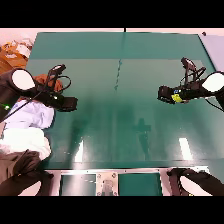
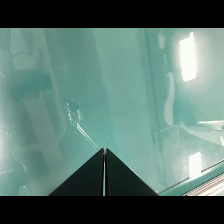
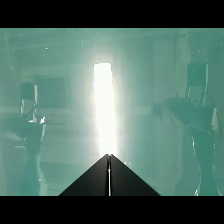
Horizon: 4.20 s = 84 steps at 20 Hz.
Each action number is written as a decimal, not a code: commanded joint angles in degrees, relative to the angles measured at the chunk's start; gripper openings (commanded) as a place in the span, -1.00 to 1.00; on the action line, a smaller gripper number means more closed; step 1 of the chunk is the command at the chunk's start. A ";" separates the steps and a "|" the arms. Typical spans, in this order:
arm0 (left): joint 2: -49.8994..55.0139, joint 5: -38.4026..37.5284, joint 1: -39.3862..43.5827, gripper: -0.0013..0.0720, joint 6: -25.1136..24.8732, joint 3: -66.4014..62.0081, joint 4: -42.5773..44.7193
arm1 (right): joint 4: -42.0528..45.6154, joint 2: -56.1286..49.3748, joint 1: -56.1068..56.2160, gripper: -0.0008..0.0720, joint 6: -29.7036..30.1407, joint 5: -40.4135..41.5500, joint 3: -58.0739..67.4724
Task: Fold the shirts.
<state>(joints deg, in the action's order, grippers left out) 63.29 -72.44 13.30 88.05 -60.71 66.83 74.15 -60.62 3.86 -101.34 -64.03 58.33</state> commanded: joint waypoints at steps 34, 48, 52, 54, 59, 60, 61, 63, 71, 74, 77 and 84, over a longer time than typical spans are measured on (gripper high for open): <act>19.06 50.40 -26.64 0.98 -6.86 -0.37 19.87 | 0.02 -3.69 -0.02 -0.18 -0.02 16.81 -0.07; 25.07 33.42 -25.35 -0.91 -9.77 -16.57 17.55 | 0.04 -5.51 -1.64 -0.93 0.00 13.18 1.18; 17.88 24.96 -16.81 -0.91 -12.76 -30.21 12.33 | 0.02 -3.58 -7.04 -0.93 1.62 7.41 3.63; 15.26 22.77 -10.10 -0.91 -13.66 -34.84 9.55 | 0.04 -2.69 -9.94 -0.93 2.75 5.60 4.42; 14.78 19.06 8.41 -0.91 -13.42 -38.51 1.14 | -0.04 -1.84 -16.00 -0.94 3.06 2.64 4.57; 15.87 18.03 12.15 -0.91 -12.92 -38.51 1.01 | -0.04 -1.84 -16.83 -0.94 3.08 1.92 4.57; 17.27 16.94 15.28 -0.91 -12.35 -38.51 0.81 | -0.09 -1.84 -17.29 -0.94 3.74 1.53 4.57; 21.70 15.06 21.11 -0.91 -9.99 -38.51 -0.17 | -0.15 -1.84 -17.84 -0.94 4.46 0.42 4.57; 32.52 4.37 23.02 0.93 -5.95 -40.48 -4.24 | -0.13 -1.84 -20.65 0.20 4.52 -6.58 4.48; 31.19 -5.07 12.02 0.93 -5.95 -44.70 -2.14 | -1.20 -1.84 -19.58 0.20 4.57 -10.69 0.22; 30.51 -13.29 0.94 0.93 -6.14 -44.17 -2.10 | -9.92 -1.84 -13.75 0.20 6.67 -7.19 -10.34; 29.79 -14.71 -15.72 0.93 -7.13 -32.17 -2.16 | -19.63 -12.90 -2.03 0.19 8.02 12.68 -18.71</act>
<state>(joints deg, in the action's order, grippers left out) 93.38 -85.84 3.64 81.52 -97.21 64.73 58.94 -68.42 -1.34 -94.19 -57.84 41.17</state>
